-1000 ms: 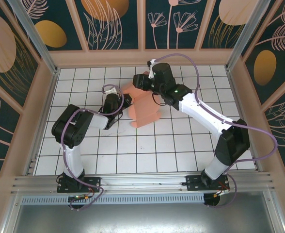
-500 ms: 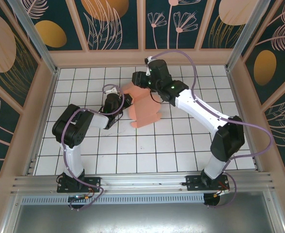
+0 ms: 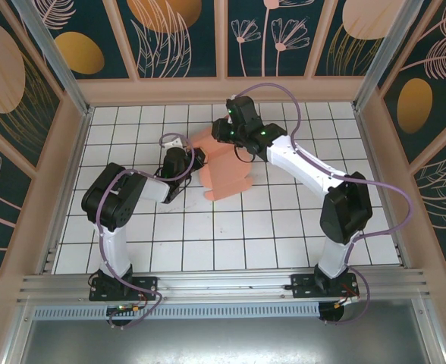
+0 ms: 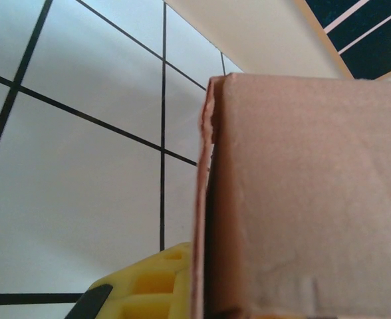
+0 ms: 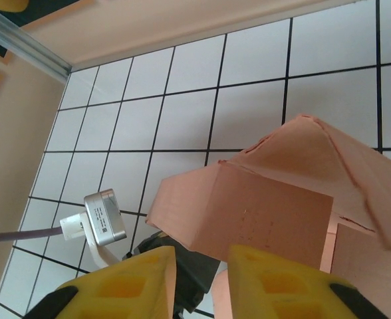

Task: Fold the paper box

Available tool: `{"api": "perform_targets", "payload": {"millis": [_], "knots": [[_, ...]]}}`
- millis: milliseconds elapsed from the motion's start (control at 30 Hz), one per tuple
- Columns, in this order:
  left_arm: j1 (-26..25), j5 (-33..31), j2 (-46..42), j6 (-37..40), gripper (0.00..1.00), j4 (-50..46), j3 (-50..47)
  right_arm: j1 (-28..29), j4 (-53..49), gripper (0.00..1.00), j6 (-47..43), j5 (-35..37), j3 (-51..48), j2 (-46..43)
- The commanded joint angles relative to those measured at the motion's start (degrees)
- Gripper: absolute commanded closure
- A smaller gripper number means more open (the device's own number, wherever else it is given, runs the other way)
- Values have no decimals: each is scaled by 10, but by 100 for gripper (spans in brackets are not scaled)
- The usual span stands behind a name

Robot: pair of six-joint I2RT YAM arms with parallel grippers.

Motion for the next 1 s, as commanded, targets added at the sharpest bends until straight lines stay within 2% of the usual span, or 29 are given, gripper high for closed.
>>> {"api": "perform_targets", "payload": {"millis": [0, 167, 300, 467, 633, 767, 967], "knots": [[-1, -10, -14, 19, 100, 25, -5, -7, -3, 76, 28, 5, 20, 6], [-1, -10, -13, 19, 100, 24, -5, -10, -3, 83, 39, -22, 31, 18], [-1, -10, -13, 21, 100, 24, -5, -13, -10, 74, 49, -22, 33, 22], [-1, -8, -12, 19, 100, 23, -3, -16, -14, 74, 55, -26, 33, 23], [-1, -6, -13, 20, 100, 23, -3, -17, -17, 80, 56, -32, 35, 25], [-1, -7, -13, 23, 100, 22, -3, -20, -17, 76, 64, -39, 37, 30], [-1, -6, -11, 26, 100, 21, -2, -21, -25, 76, 77, -55, 53, 45]]}}
